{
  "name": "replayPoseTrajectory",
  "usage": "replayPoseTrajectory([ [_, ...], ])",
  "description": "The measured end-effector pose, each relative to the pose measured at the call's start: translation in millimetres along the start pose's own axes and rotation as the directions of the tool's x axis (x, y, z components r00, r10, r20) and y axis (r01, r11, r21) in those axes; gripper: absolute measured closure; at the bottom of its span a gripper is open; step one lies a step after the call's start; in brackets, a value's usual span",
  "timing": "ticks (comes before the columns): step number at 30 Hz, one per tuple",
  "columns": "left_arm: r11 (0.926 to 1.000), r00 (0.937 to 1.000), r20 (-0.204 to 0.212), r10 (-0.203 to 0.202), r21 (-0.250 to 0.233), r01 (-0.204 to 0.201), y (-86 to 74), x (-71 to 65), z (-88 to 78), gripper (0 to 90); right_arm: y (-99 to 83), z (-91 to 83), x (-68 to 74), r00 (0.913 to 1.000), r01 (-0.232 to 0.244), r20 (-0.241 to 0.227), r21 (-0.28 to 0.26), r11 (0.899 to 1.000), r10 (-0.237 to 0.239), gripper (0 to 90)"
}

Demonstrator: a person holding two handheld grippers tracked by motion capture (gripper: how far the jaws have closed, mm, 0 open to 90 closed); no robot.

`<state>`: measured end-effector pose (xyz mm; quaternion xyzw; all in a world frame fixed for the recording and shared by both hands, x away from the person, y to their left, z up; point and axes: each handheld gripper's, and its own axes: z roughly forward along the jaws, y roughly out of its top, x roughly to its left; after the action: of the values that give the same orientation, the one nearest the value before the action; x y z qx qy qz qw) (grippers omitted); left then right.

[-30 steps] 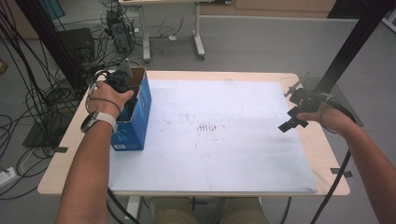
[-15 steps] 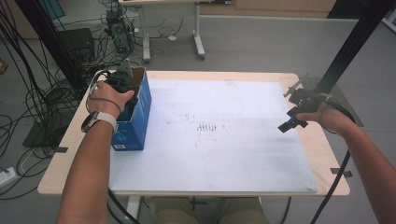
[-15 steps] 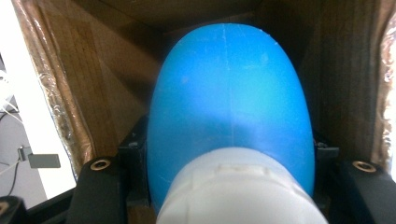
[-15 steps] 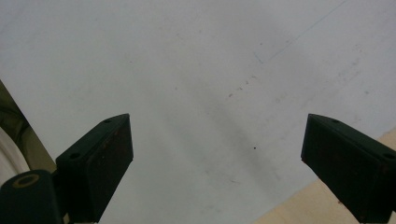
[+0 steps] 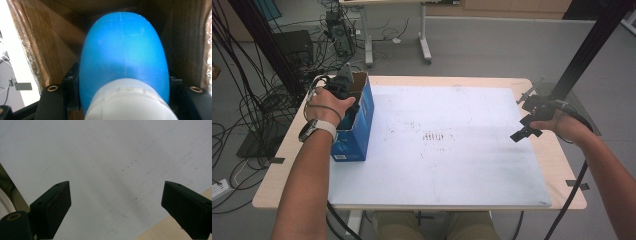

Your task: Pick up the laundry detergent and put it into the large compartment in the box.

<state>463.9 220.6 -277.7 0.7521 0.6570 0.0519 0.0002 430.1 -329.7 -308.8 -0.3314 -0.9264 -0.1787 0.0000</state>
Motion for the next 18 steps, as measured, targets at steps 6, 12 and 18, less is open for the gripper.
replayPoseTrajectory([
  [6,1.0000,1.0000,0.003,0.000,-0.002,0.000,-0.3,0.5,0.9,34.8,0.6,0.7,0.2,1.0000,-0.002,-0.001,0.000,1.000,0.002,9.0],
  [12,1.0000,1.0000,0.004,0.002,-0.005,-0.002,-0.7,1.5,0.8,30.3,0.0,1.0,-0.3,1.0000,-0.002,0.000,0.002,1.000,0.002,9.0],
  [18,0.9999,0.9998,0.016,0.013,-0.006,-0.013,-1.2,1.6,0.6,27.9,0.4,0.4,0.4,1.0000,-0.003,0.000,0.000,1.000,0.003,9.0],
])
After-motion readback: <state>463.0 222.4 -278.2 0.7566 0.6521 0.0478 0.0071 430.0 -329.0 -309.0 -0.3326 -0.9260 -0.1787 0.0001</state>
